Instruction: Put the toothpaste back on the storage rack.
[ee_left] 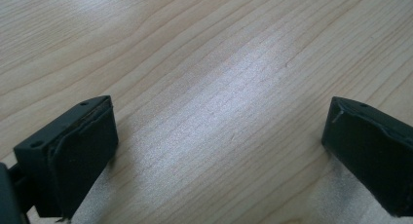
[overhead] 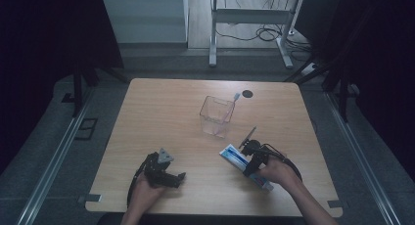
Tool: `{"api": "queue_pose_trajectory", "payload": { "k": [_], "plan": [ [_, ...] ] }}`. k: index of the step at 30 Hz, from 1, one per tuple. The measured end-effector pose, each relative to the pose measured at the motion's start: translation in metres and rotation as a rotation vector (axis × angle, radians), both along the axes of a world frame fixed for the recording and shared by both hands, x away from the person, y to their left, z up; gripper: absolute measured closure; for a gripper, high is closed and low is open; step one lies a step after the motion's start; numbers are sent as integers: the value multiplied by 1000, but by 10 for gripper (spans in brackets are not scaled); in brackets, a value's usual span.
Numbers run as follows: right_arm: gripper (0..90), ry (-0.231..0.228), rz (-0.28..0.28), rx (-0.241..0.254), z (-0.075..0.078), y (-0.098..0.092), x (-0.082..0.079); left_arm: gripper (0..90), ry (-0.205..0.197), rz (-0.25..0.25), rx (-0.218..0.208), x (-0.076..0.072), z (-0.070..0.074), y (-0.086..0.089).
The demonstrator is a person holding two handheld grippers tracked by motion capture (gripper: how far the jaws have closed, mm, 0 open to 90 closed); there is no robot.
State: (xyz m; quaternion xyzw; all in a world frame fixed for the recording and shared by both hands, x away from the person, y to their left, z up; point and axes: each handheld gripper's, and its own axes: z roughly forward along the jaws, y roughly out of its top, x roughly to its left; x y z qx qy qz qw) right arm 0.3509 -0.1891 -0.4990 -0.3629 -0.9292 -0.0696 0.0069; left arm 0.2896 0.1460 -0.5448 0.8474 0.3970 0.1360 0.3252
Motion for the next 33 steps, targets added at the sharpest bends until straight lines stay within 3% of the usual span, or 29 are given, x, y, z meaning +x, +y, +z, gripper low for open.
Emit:
{"api": "queue_pose_trajectory", "payload": {
  "k": [11,17,24,33],
  "plan": [
    [351,21,3,-72,-4,16,11,0,0,0,0,0,0,0],
    [492,30,23,-99,-2,23,11,0,0,0,0,0,0,0],
    [665,28,15,-77,5,21,10,0,0,0,0,0,0,0],
    [710,8,36,-38,9,15,6,0,0,0,0,0,0,0]
  ]
}}
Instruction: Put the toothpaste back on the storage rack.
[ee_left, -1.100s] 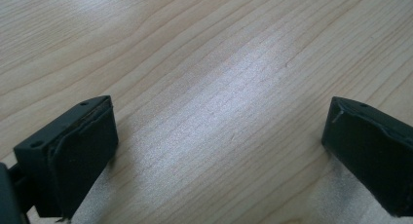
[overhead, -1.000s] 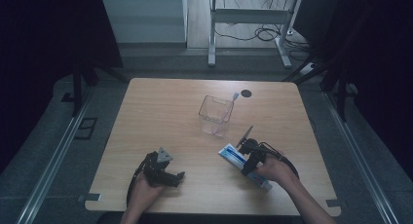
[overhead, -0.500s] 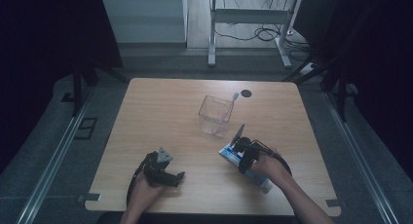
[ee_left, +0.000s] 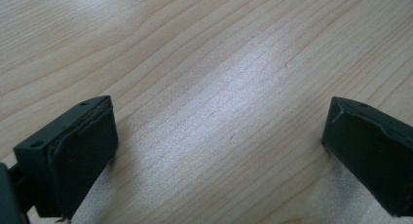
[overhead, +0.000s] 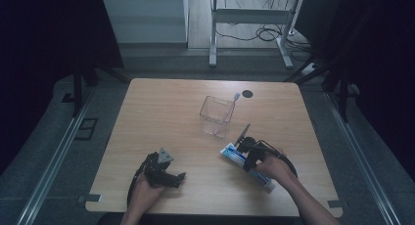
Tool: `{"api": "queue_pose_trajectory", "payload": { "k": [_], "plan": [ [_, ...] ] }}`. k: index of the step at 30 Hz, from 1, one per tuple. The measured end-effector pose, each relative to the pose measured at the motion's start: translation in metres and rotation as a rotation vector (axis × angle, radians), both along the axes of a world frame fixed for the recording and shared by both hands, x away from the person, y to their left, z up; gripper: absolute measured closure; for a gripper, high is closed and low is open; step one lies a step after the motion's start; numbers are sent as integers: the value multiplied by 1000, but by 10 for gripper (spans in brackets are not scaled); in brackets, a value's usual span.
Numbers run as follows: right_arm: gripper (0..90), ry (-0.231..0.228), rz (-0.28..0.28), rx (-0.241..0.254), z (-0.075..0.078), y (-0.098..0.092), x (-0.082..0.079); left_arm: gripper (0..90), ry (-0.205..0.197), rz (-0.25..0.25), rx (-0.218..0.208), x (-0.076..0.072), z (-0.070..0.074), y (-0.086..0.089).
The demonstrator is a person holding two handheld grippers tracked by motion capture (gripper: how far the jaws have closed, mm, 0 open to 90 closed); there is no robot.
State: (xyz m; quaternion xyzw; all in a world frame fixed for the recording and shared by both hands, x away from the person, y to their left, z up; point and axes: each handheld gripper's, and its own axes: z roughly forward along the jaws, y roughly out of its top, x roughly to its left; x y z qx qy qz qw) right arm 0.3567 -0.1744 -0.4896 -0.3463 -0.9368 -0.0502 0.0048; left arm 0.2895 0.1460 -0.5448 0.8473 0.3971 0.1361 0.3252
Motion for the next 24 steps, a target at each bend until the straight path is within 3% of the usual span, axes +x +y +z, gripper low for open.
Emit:
{"api": "queue_pose_trajectory", "payload": {
  "k": [18,24],
  "plan": [
    [713,-80,16,97,25,-13,-3,0,-1,0,0,0,0,0],
    [713,-124,18,156,34,-16,-4,0,-2,-1,0,0,0,0]
  ]
}}
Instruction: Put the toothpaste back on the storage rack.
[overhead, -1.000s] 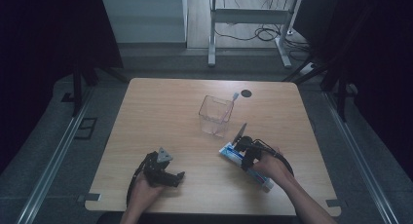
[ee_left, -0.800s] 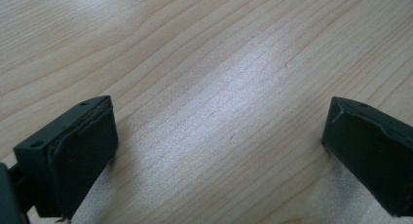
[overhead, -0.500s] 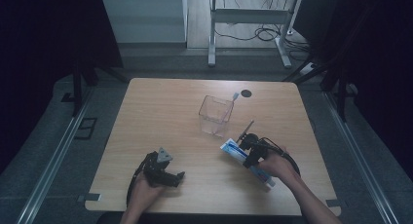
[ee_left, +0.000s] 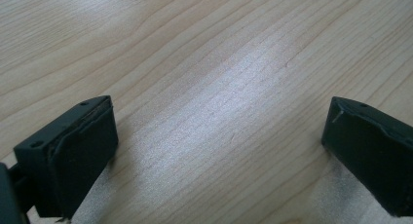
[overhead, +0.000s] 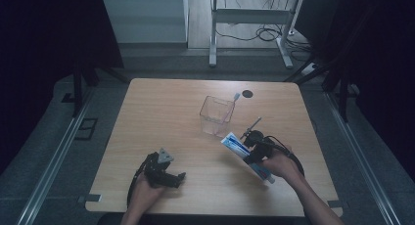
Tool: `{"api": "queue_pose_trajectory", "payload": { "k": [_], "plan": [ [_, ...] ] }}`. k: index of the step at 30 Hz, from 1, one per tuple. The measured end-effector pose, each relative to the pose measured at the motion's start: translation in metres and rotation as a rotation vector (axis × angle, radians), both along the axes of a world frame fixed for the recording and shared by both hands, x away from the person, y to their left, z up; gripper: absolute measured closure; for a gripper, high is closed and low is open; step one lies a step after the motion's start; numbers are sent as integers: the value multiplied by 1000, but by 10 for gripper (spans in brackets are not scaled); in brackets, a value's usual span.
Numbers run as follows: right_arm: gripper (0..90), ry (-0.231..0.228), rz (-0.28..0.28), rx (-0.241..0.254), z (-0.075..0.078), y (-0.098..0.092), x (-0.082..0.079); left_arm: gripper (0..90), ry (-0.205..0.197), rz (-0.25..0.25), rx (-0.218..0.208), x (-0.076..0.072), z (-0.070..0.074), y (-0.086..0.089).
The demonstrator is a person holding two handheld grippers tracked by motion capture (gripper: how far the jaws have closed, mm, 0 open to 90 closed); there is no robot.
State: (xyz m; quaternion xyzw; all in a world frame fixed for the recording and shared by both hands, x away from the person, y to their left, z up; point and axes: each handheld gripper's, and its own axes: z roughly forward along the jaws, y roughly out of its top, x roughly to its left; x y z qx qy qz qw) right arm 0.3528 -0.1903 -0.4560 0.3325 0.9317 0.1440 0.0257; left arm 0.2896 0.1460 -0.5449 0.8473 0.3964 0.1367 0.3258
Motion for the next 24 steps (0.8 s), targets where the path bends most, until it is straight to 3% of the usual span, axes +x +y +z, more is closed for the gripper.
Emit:
{"api": "queue_pose_trajectory", "payload": {
  "k": [13,24],
  "plan": [
    [712,-102,-15,136,23,-6,-5,0,0,-2,4,0,0,0],
    [712,-157,-28,222,32,-12,-5,0,-1,-4,6,0,0,0]
  ]
}}
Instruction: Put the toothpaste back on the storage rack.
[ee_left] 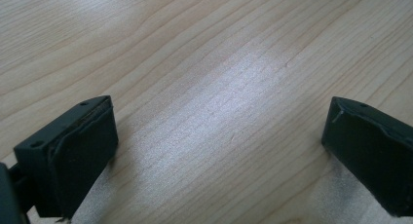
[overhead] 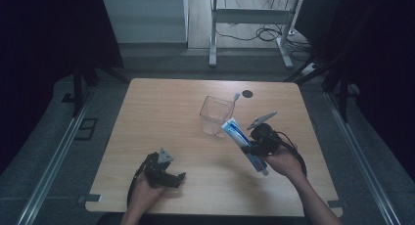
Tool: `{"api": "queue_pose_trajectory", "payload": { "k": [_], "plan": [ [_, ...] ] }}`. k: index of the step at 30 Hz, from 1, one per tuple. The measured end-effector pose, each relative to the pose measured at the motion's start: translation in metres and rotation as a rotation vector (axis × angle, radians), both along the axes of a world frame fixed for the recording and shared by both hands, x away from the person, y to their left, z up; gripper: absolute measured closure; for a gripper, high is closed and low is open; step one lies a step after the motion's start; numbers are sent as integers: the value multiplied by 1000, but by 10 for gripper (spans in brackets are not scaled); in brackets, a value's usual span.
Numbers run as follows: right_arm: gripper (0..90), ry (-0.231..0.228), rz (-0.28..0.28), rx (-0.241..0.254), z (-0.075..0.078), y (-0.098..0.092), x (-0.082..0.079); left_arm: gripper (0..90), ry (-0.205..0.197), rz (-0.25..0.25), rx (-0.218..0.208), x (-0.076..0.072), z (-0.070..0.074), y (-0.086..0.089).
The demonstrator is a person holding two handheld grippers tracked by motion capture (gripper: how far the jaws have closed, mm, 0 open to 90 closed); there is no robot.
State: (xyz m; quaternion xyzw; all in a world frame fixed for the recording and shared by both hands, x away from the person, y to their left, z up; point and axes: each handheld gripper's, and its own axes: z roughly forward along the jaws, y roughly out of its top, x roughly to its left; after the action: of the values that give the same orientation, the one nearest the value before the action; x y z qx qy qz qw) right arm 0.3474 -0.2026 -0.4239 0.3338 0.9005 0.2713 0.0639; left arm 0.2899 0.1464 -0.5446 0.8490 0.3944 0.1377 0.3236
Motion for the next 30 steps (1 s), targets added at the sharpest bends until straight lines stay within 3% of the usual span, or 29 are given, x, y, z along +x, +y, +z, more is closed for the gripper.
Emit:
{"api": "queue_pose_trajectory", "payload": {
  "k": [17,30],
  "plan": [
    [712,-92,-29,144,30,2,3,0,2,1,-2,0,0,0],
    [713,-148,-53,211,44,8,11,0,1,1,-4,0,0,0]
  ]
}}
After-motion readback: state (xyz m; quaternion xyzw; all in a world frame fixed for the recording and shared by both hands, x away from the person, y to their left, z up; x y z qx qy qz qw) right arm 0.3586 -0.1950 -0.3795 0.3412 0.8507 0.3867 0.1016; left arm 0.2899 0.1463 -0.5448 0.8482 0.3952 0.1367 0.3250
